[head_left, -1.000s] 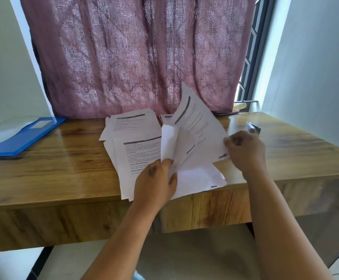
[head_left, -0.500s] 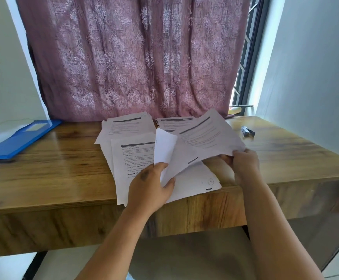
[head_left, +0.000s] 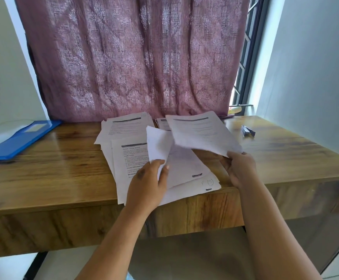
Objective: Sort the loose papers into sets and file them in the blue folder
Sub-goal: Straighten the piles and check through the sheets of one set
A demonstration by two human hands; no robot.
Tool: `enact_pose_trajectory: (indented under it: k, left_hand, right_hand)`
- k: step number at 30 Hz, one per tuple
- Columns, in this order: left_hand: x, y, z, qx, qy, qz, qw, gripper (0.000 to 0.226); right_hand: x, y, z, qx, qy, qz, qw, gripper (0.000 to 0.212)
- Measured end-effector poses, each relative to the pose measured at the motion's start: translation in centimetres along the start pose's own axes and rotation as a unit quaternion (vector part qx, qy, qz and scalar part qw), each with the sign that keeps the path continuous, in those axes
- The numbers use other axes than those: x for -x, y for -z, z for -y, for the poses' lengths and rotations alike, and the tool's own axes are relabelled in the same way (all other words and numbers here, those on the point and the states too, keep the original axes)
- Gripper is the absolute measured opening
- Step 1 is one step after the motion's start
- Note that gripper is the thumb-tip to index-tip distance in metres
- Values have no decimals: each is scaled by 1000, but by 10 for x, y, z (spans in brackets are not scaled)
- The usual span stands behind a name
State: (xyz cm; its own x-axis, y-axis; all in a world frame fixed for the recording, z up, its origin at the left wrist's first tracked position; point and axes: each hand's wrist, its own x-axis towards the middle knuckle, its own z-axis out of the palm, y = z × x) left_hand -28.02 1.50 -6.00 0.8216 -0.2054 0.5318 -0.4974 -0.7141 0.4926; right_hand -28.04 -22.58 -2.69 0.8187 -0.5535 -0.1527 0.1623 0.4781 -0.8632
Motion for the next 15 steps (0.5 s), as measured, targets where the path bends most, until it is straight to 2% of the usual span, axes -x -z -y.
enact_pose_trajectory:
  k: [2, 5, 8, 10, 12, 15]
  left_hand:
    - [0, 2, 3, 2, -4, -48, 999, 37]
    - [-2, 8, 10, -9, -15, -104, 994, 48]
    - [-8, 18, 15, -34, -35, -158, 986, 51]
    - [-11, 26, 15, -58, -60, -183, 980, 51]
    - [-10, 28, 13, -84, -94, -187, 974, 50]
    - [-6, 21, 9, -108, -122, -154, 975, 50]
  right_hand:
    - [0, 2, 0, 46, 5, -5, 999, 29]
    - [-3, 4, 6, 116, 10, -7, 993, 34]
    - [1, 2, 11, 196, 32, 26, 980, 39]
    - [6, -3, 7, 221, 29, 66, 973, 35]
    - [14, -13, -2, 228, 23, 107, 967, 33]
    - [18, -28, -20, 300, 48, 154, 940, 35]
